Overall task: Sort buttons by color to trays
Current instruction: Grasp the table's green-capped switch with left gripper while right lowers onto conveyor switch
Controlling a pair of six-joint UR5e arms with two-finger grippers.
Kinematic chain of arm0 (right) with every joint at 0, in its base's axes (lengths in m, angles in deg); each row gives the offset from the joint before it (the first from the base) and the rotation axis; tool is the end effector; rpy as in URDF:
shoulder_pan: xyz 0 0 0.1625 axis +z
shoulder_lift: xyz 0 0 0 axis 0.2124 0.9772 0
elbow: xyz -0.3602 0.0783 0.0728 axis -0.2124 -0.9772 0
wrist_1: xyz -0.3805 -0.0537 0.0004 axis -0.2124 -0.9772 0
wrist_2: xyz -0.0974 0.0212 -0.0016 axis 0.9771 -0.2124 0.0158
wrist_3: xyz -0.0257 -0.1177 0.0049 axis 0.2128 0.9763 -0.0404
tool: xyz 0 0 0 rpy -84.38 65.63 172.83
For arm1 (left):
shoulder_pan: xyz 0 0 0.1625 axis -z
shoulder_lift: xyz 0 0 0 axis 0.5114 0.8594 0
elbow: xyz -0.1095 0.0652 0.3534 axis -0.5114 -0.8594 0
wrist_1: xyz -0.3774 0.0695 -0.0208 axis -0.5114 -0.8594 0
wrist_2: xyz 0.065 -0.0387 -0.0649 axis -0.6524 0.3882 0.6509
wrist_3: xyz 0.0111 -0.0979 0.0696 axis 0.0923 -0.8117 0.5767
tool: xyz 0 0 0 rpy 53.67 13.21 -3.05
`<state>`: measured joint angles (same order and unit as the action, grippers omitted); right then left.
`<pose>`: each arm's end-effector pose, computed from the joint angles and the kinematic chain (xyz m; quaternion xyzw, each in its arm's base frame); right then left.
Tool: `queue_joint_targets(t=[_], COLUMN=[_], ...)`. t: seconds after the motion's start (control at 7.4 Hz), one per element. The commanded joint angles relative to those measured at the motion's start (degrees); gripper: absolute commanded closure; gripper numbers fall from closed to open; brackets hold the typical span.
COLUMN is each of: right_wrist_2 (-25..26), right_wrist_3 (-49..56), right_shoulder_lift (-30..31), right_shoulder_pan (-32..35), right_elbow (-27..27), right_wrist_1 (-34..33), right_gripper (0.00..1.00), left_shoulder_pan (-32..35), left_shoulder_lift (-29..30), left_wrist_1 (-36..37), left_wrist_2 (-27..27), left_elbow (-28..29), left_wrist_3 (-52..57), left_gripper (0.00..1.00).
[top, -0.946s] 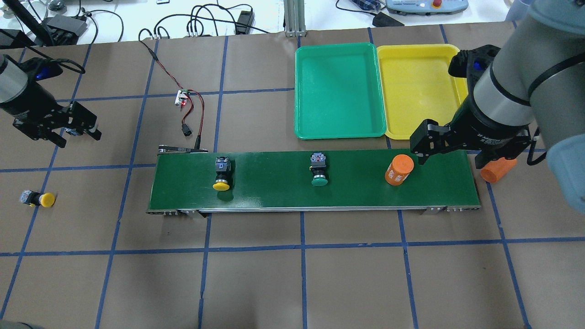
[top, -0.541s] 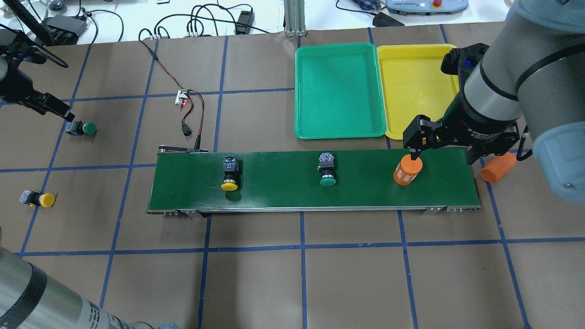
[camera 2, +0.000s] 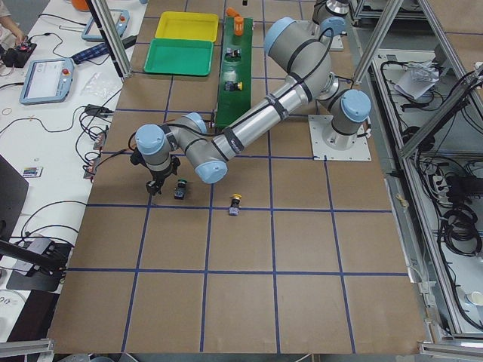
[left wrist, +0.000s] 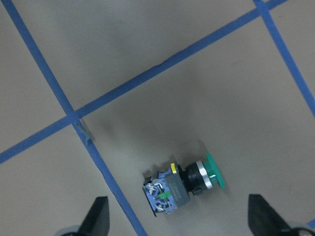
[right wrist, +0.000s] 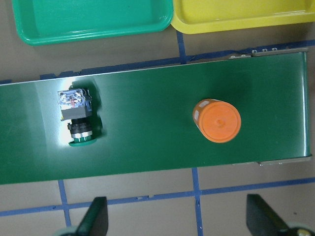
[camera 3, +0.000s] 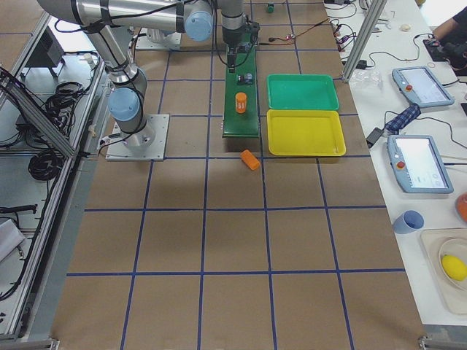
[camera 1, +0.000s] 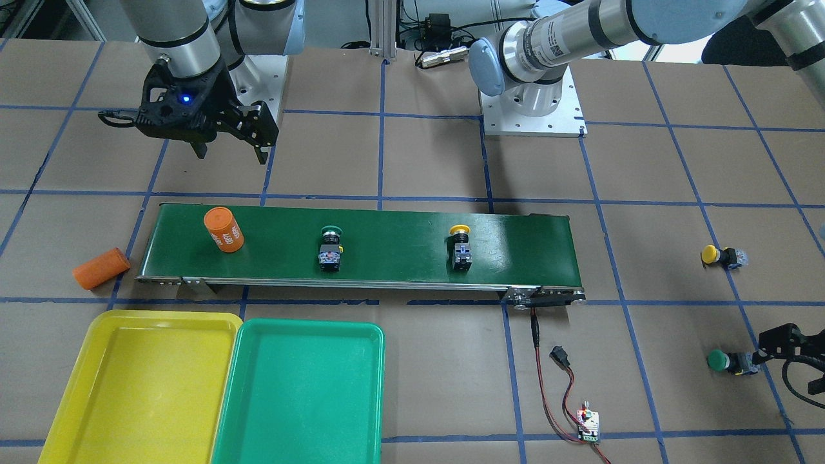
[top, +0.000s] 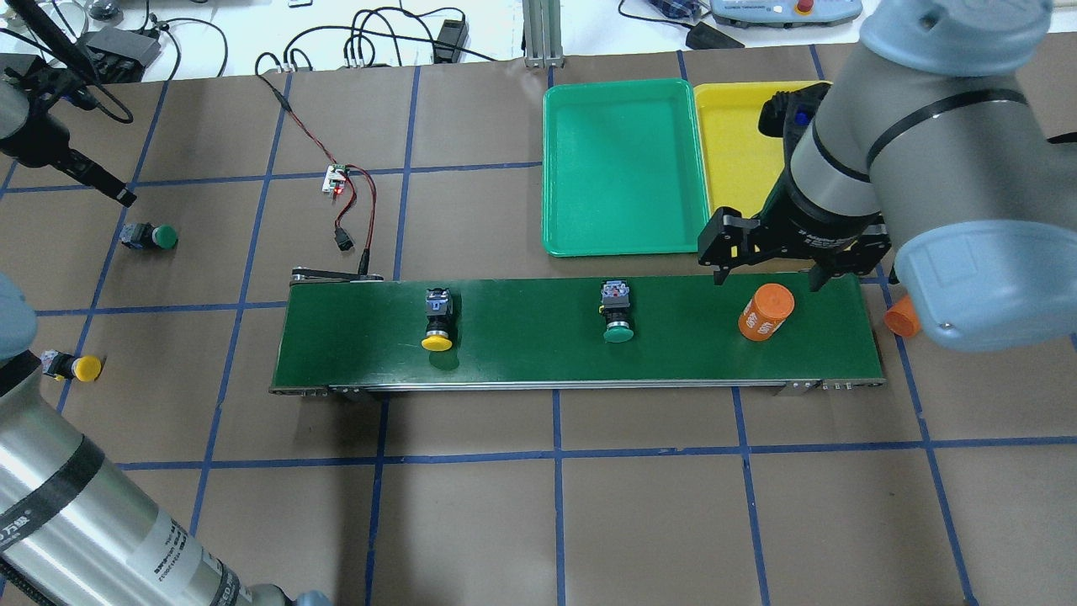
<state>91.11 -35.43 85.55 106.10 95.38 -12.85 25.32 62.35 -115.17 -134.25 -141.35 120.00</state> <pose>0.1633 -0.4053 0.3577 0.0558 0.9982 -0.0170 0.0127 0.2669 -0.6550 0.1945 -0.2810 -0.9586 0.0376 0.0254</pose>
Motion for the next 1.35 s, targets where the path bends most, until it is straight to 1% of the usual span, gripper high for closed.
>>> queue_joint_targets(t=[0.0,0.14,0.27,0.41,0.54,0.68,0.95,1.08,1.22], right_wrist_2=[0.15,0.85,0.95,0.95,0.86,0.77,0.6,0.6,0.86], right_wrist_3=[-4.74,-6.77,-7.14,-7.23,-7.23,-7.23,-7.32,-7.32,-7.06], right_shoulder_lift=[-7.29,-10.9,-13.98,-16.19,-18.47,-18.93,-20.59,-22.08,-22.88], right_shoulder_pan=[3.96,6.51,6.71,7.23,7.32,7.32,7.32,7.32,7.24], right_elbow=[-0.13,0.13,0.13,0.31,0.31,0.31,0.39,0.4,0.31], right_wrist_1=[-9.34,-12.17,-13.5,-16.39,-16.68,-16.68,-16.59,-16.68,-16.59], right_gripper=[0.0,0.0,0.0,0.0,0.0,0.0,0.0,0.0,0.09], left_shoulder_pan=[0.53,0.01,0.26,0.27,0.18,0.18,0.0,0.0,-0.08], left_shoulder_lift=[1.87,2.04,1.34,1.77,1.86,1.69,0.99,1.94,2.65], left_wrist_1=[-0.79,-4.62,-5.87,-5.8,-5.89,-5.89,-5.8,-4.41,-4.22], left_wrist_2=[0.09,0.44,-0.34,-0.26,-0.35,-0.35,-1.57,-1.49,-2.01], left_elbow=[-0.06,0.89,0.81,1.16,0.99,0.73,0.98,2.2,3.09], left_wrist_3=[3.12,-2.36,-11.99,-20.0,-28.61,-33.04,-50.31,-51.71,-51.46], left_gripper=[0.0,0.0,0.0,0.0,0.0,0.0,0.0,0.0,0.0])
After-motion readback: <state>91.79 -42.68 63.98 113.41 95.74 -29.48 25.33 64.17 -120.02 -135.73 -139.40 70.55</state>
